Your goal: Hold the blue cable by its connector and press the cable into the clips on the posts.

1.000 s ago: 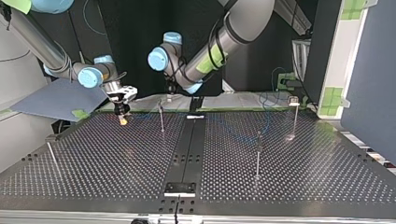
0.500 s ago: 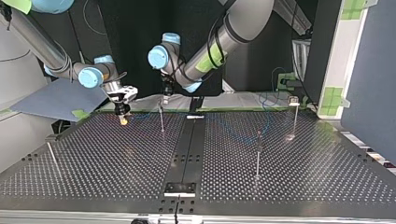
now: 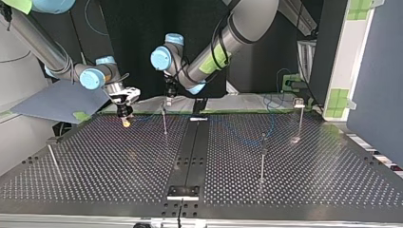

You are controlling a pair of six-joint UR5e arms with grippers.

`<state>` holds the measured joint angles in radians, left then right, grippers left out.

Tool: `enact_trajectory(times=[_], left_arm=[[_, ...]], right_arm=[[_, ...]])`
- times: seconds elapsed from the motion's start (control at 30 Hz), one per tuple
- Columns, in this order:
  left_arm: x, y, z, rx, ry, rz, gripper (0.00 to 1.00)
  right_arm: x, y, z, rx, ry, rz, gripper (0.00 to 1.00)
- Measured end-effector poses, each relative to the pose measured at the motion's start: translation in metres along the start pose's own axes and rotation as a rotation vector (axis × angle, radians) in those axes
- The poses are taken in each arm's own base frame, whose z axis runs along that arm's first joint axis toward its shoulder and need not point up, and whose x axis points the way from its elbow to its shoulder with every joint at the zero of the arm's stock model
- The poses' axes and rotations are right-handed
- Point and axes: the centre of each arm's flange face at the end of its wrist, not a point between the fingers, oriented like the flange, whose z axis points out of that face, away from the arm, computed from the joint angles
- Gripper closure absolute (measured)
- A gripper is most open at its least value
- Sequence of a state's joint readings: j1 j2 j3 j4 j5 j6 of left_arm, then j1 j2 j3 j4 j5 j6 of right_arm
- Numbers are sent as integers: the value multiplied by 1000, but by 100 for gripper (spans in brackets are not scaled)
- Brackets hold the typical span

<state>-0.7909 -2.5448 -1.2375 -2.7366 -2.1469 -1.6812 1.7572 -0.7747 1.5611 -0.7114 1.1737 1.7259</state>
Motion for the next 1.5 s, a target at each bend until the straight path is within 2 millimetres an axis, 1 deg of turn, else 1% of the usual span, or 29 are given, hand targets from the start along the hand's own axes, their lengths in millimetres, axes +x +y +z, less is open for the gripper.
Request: enact_trajectory(times=[0.33,0.53,0.7,1.0,1.5], left_arm=[[-1,0,0,0,-4,-1,0],[-5,1,3,-2,-20,16,0],[-9,-6,0,14,-33,49,0],[-8,-16,-4,82,-31,62,0],[-8,-18,-6,95,-24,32,0]], right_arm=[[0,0,0,0,0,0,100],[0,0,0,0,0,0,100],[-1,-1,0,2,-1,0,100],[0,-1,0,2,0,0,100],[-1,-1,0,3,-1,0,100]])
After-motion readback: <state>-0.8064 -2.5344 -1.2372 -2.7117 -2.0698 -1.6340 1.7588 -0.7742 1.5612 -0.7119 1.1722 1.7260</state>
